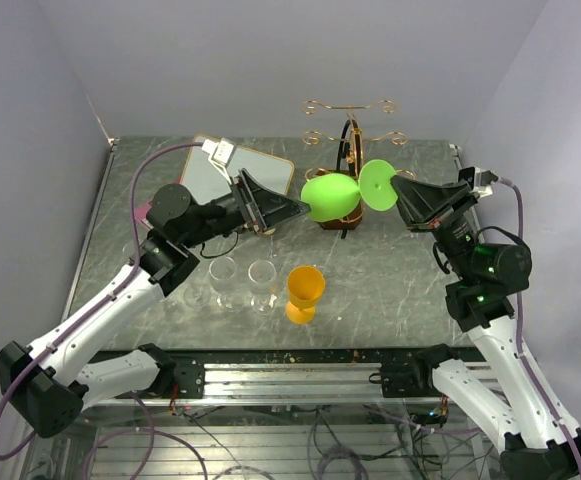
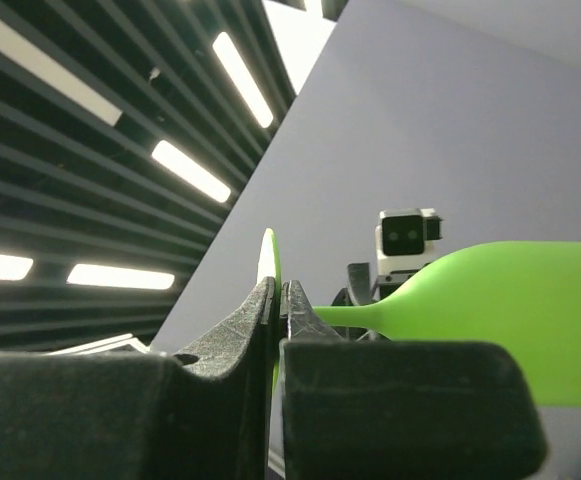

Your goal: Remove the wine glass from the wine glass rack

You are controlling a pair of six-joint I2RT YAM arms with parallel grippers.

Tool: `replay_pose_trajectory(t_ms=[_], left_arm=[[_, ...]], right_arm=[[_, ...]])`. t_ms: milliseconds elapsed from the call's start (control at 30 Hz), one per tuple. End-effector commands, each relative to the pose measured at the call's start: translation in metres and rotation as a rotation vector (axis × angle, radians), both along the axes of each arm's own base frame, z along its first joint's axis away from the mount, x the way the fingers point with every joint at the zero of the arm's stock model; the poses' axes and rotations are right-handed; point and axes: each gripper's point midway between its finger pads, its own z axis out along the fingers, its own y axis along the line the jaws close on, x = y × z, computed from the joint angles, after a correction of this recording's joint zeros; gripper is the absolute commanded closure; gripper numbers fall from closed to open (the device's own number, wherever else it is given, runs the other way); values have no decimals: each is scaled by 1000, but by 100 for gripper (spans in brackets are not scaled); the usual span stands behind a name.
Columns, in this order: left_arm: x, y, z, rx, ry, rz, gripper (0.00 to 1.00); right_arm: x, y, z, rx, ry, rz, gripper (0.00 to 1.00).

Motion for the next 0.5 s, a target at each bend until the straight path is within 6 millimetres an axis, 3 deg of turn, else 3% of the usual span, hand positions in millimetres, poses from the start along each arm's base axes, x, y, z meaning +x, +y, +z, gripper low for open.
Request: replay_pose_trajectory(t_ms=[0, 200, 467], left_arm=[[2, 11, 9, -39, -24, 12, 7], [1, 13, 16, -60, -34, -11, 8], [-21, 13, 38, -207, -86, -156, 32]], right_arm=[[-29, -4, 28, 51, -132, 56, 100], [-35, 6, 29, 33, -151, 141, 100], [-31, 7, 21, 51, -139, 162, 100]])
